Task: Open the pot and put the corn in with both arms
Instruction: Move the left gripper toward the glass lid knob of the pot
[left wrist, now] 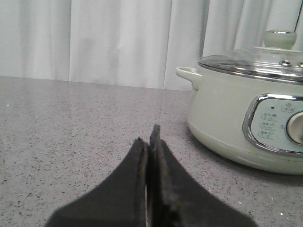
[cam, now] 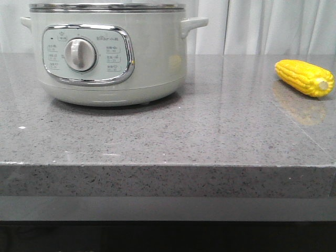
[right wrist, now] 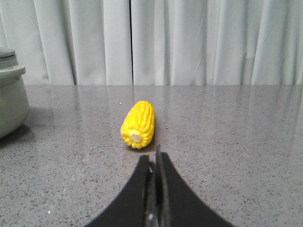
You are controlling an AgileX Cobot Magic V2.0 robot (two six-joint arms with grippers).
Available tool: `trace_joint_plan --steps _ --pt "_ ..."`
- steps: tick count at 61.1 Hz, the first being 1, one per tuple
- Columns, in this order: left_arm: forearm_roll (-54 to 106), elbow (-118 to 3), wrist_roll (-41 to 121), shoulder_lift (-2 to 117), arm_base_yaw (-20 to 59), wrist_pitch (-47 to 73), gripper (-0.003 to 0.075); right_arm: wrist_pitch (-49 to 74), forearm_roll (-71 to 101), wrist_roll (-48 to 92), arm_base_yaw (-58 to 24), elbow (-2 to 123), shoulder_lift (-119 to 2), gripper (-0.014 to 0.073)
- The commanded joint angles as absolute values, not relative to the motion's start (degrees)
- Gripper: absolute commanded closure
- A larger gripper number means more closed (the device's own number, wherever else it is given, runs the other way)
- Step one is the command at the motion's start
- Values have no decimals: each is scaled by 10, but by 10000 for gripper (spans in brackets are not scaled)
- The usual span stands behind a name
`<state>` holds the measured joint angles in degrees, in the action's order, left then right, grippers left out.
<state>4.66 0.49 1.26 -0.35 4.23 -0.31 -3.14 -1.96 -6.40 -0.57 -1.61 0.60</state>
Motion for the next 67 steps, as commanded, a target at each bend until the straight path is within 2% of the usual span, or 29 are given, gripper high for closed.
trace_joint_plan --steps 1,52,60,67 --pt "47 11 8 -11 41 -52 741 -80 -26 -61 -3 -9 18 662" --pt "54 5 8 -11 41 -80 741 -78 -24 -62 -3 -6 18 662" --pt "73 -36 8 -11 41 -70 741 -36 -22 -62 -3 29 18 662" --pt "73 -106 8 -6 41 -17 741 45 -22 -62 -3 91 13 662"
